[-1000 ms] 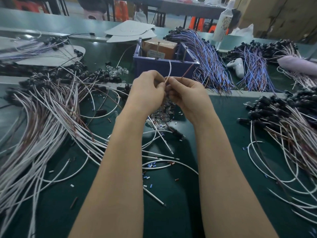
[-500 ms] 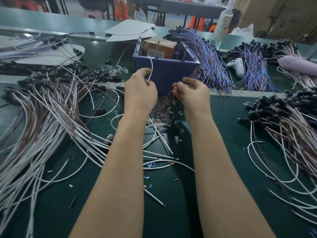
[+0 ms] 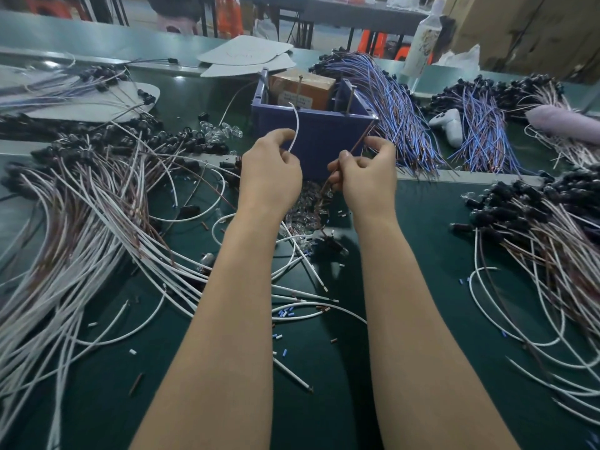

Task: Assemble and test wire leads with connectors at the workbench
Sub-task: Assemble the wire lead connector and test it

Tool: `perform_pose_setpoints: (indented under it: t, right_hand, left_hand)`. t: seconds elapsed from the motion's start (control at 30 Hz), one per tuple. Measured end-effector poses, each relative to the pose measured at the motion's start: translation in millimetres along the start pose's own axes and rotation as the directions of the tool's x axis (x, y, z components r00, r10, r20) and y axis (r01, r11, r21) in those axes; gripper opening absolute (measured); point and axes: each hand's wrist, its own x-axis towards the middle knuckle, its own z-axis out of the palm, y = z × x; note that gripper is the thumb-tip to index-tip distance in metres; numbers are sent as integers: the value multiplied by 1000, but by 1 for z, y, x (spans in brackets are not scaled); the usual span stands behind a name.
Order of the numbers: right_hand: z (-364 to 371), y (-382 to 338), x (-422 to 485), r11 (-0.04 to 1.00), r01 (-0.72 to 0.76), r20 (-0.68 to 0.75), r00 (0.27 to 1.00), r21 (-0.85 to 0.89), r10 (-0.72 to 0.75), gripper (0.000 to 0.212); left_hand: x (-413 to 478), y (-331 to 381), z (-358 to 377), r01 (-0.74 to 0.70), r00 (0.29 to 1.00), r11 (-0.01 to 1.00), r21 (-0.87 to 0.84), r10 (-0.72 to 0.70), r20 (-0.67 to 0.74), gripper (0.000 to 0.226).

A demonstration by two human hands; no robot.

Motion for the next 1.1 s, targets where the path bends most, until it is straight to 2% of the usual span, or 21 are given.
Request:
perform_pose_setpoints:
  t: [0.07, 0.17, 0.57, 1.1]
  right_hand:
    - [-1, 0, -1, 1000, 15, -33, 999, 16, -14, 19]
    - [-2, -1, 1, 999, 22, -43, 999, 25, -21, 13]
    - [-3, -3, 0, 997, 59, -33, 998, -47, -60, 16]
    - [-5, -3, 1, 997, 57, -30, 998, -52, -59, 18]
  left_hand:
    - [1, 0, 0, 0, 1000, 1000, 0, 0, 3, 41]
    - [1, -1, 0, -1, 1000, 1000, 4, 1, 9, 41]
    - [0, 0, -1, -9, 1000, 1000, -5, 10, 29, 41]
    - [-1, 1, -2, -15, 999, 1000, -1, 15, 37, 40]
